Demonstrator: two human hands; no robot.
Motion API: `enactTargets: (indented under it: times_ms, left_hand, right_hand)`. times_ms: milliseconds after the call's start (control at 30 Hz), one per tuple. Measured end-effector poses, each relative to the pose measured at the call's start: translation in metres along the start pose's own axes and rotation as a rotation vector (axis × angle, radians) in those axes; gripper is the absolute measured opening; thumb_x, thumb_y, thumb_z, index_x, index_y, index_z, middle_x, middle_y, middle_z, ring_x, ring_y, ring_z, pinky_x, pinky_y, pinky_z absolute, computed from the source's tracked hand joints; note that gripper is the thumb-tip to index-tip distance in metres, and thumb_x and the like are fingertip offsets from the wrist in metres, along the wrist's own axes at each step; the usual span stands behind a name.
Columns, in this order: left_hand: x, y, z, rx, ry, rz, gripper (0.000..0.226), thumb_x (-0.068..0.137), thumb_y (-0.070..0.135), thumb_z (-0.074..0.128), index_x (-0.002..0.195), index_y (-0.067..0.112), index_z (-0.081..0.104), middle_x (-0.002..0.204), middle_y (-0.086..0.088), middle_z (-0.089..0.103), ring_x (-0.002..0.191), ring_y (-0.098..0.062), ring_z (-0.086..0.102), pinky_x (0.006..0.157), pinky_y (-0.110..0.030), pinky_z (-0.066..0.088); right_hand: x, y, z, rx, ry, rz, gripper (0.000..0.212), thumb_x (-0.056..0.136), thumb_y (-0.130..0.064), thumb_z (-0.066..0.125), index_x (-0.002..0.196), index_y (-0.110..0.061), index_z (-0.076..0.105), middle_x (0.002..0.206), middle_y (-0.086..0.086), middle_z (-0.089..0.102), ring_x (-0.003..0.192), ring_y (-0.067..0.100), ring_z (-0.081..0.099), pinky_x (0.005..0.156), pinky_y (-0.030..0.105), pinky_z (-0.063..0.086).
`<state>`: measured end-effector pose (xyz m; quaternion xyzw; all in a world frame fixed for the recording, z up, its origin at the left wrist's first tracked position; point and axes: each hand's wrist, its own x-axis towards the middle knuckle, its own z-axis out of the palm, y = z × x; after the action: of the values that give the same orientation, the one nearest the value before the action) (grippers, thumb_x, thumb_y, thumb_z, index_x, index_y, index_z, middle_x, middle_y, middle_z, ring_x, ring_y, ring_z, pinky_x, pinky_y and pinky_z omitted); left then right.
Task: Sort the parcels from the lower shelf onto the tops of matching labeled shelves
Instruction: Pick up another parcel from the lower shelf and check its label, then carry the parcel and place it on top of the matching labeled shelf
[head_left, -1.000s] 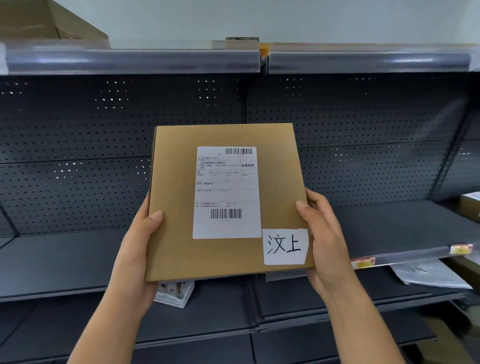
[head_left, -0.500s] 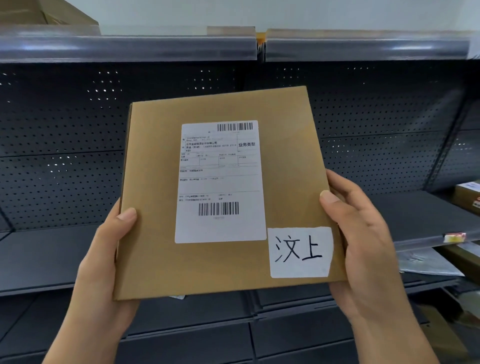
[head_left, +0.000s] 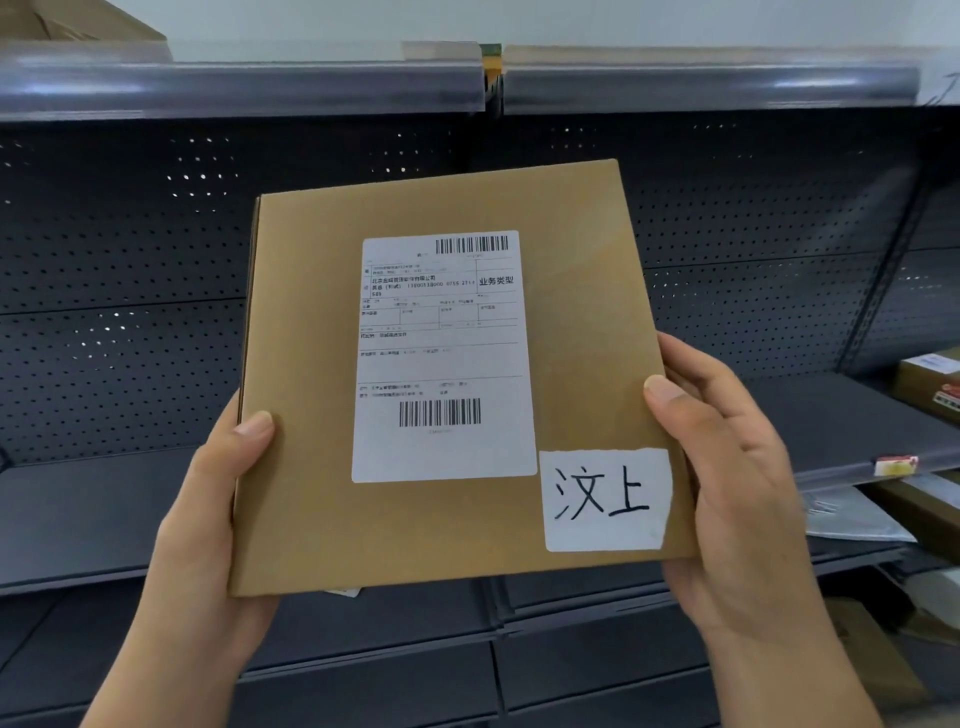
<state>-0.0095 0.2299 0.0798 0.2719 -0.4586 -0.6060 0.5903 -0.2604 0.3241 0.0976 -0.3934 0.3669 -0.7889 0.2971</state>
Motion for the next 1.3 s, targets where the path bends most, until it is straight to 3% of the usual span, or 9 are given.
enactTargets:
  times_ms: [133,300,400,467,567,700,900,1100,1300]
  left_hand:
    - [0.012,-0.014,0.010,0.054,0.016,-0.011,0.043,0.109,0.029,0.042,0.103,0.037,0.084,0.105,0.006,0.084,0.083,-0.010,0.081,0.059,-0.028,0.066]
    - [0.032,-0.047,0.027,0.096,0.020,-0.095,0.031,0.110,0.031,0.045,0.120,0.037,0.074,0.101,0.009,0.085,0.078,-0.008,0.081,0.054,-0.029,0.064]
    - [0.046,-0.062,0.031,0.141,-0.024,-0.149,0.041,0.109,0.046,0.047,0.149,0.050,0.056,0.135,0.015,0.077,0.118,-0.016,0.076,0.091,-0.050,0.064]
    - [0.053,-0.068,0.034,0.199,-0.069,-0.171,0.048,0.105,0.058,0.048,0.153,0.061,0.045,0.145,0.019,0.070,0.132,-0.019,0.069,0.106,-0.056,0.055]
    - [0.065,-0.071,0.042,0.245,-0.096,-0.191,0.051,0.103,0.060,0.051,0.153,0.066,0.041,0.143,0.028,0.068,0.130,-0.010,0.069,0.107,-0.046,0.055]
    - [0.074,-0.072,0.058,0.245,-0.178,-0.200,0.059,0.102,0.045,0.064,0.153,0.065,0.042,0.145,0.032,0.064,0.130,-0.008,0.067,0.110,-0.041,0.051]
    - [0.073,-0.081,0.091,0.184,-0.303,-0.243,0.062,0.101,0.037,0.067,0.153,0.061,0.045,0.136,0.036,0.068,0.121,0.001,0.070,0.094,-0.029,0.055]
    - [0.075,-0.082,0.139,0.235,-0.416,-0.268,0.065,0.101,0.040,0.067,0.157,0.061,0.039,0.147,0.026,0.065,0.125,-0.010,0.069,0.115,-0.043,0.049]
    - [0.069,-0.087,0.193,0.236,-0.486,-0.224,0.064,0.104,0.037,0.064,0.158,0.060,0.038,0.140,0.029,0.067,0.120,-0.006,0.070,0.114,-0.039,0.050]
  right_hand:
    - [0.015,0.010,-0.017,-0.012,0.047,0.044,0.032,0.093,-0.021,0.064,0.125,-0.019,0.072,0.112,-0.001,0.083,0.094,0.014,0.078,0.075,0.029,0.065]
    - [0.039,0.038,-0.041,-0.086,0.071,0.098,0.028,0.104,-0.012,0.059,0.127,-0.023,0.071,0.119,0.001,0.081,0.107,0.021,0.076,0.091,0.044,0.061]
    - [0.052,0.055,-0.054,-0.129,0.085,0.156,0.030,0.104,-0.009,0.059,0.126,-0.025,0.071,0.121,0.005,0.080,0.105,0.024,0.075,0.088,0.043,0.060]
    - [0.058,0.060,-0.062,-0.145,0.101,0.196,0.030,0.103,-0.007,0.059,0.124,-0.026,0.070,0.120,0.007,0.079,0.102,0.024,0.075,0.083,0.040,0.060]
    - [0.060,0.062,-0.071,-0.154,0.136,0.218,0.034,0.102,-0.003,0.059,0.128,-0.024,0.067,0.124,0.008,0.076,0.108,0.028,0.073,0.085,0.040,0.059]
    - [0.052,0.051,-0.084,-0.160,0.213,0.197,0.036,0.102,-0.004,0.059,0.132,-0.023,0.065,0.125,0.006,0.077,0.105,0.027,0.075,0.085,0.043,0.060]
    - [0.038,0.019,-0.106,-0.194,0.344,0.139,0.029,0.102,-0.006,0.059,0.121,-0.024,0.071,0.093,-0.003,0.084,0.078,0.020,0.079,0.069,0.039,0.062]
    - [0.032,-0.018,-0.131,-0.212,0.443,0.080,0.025,0.101,-0.010,0.059,0.120,-0.021,0.071,0.094,0.007,0.084,0.072,0.021,0.079,0.059,0.035,0.062]
    - [0.031,-0.052,-0.166,-0.211,0.458,0.010,0.029,0.101,-0.012,0.059,0.125,-0.022,0.072,0.111,0.015,0.083,0.085,0.030,0.080,0.077,0.046,0.059]
